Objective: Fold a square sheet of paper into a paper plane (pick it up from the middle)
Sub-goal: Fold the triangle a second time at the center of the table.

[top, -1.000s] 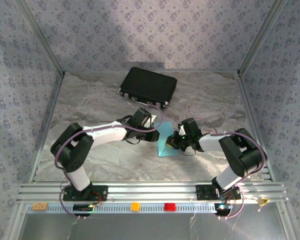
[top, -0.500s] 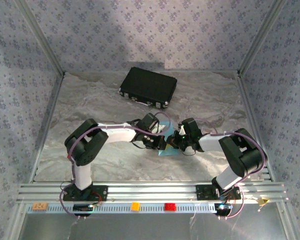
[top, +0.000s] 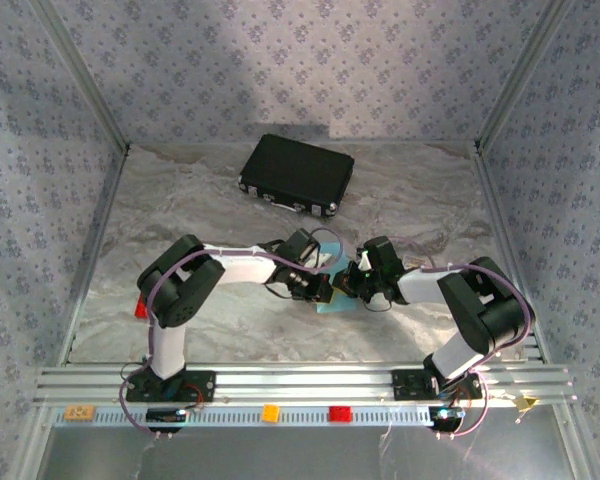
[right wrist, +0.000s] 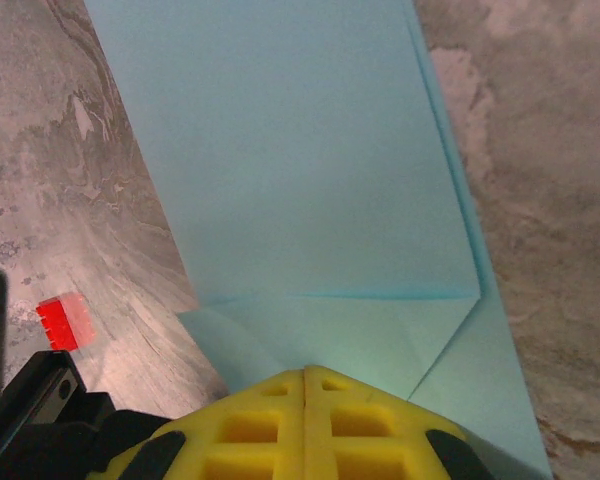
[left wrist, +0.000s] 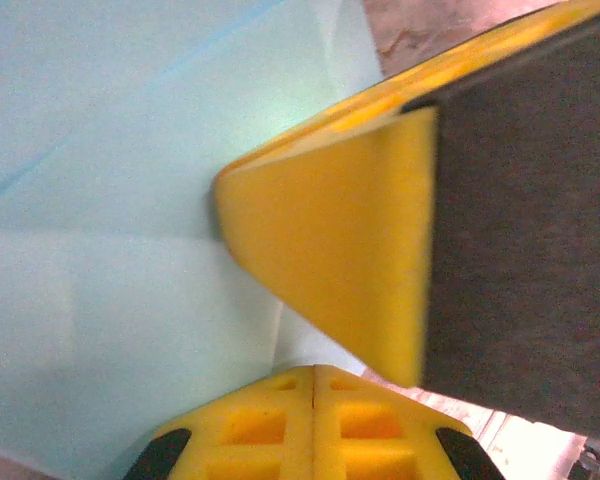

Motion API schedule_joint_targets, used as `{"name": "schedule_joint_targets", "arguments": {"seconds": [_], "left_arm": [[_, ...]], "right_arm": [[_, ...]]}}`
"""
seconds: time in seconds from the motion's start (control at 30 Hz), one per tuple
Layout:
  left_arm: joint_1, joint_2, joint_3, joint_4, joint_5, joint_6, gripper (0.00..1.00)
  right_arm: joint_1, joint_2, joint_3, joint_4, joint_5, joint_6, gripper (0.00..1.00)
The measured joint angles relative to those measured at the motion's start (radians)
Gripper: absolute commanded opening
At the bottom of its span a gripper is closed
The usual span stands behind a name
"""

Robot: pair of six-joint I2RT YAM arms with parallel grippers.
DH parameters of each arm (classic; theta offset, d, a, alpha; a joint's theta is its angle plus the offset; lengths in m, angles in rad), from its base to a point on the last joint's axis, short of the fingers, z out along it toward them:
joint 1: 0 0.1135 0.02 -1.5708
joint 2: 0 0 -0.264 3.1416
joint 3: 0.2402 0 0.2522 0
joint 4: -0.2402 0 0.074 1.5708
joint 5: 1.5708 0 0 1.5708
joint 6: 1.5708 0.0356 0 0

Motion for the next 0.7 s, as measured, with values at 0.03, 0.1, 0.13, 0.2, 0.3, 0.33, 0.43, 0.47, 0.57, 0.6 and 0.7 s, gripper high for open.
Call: {"name": "schedule_joint_targets", "arguments": {"seconds": [0.03, 0.1, 0.13, 0.2, 0.3, 0.33, 0.43, 0.47, 0.57, 0.6, 0.7], "left_arm": [[0.000, 0.000, 0.000, -0.003, -0.003, 0.002, 0.00], [0.000, 0.000, -0.003, -0.003, -0.007, 0.008, 0.00], [0.000, 0.000, -0.006, -0.003, -0.010, 0.010, 0.00], [0.000, -0.002, -0.017, 0.005, -0.008, 0.011, 0.00], [0.000, -0.010, -0.032, 0.019, -0.009, 0.013, 0.00], [0.000, -0.014, -0.039, 0.026, -0.010, 0.015, 0.00], [0.000, -0.025, -0.057, 0.033, -0.010, 0.017, 0.00], [0.000, -0.029, -0.062, 0.034, -0.010, 0.018, 0.00], [0.000, -0.044, -0.081, 0.034, -0.013, 0.019, 0.00], [0.000, -0.050, -0.089, 0.034, -0.014, 0.019, 0.00], [-0.003, -0.077, -0.120, 0.029, -0.024, 0.025, 0.00]], "right_arm": [[0.000, 0.000, -0.001, 0.002, 0.000, 0.000, 0.04], [0.000, 0.000, -0.002, 0.004, 0.000, 0.000, 0.04], [0.000, 0.000, -0.002, 0.004, 0.000, 0.000, 0.04], [-0.001, 0.000, -0.002, 0.004, 0.000, 0.000, 0.04], [-0.002, 0.000, -0.002, 0.004, -0.001, 0.000, 0.04], [-0.002, 0.000, -0.002, 0.004, -0.001, 0.000, 0.04], [-0.002, 0.000, -0.002, 0.004, -0.001, 0.000, 0.04], [-0.003, 0.000, -0.002, 0.004, -0.001, 0.000, 0.04], [-0.003, 0.000, -0.002, 0.003, -0.002, 0.000, 0.04], [-0.003, 0.000, -0.002, 0.003, -0.002, 0.000, 0.04], [-0.005, 0.000, -0.002, 0.003, -0.005, 0.000, 0.04]]}}
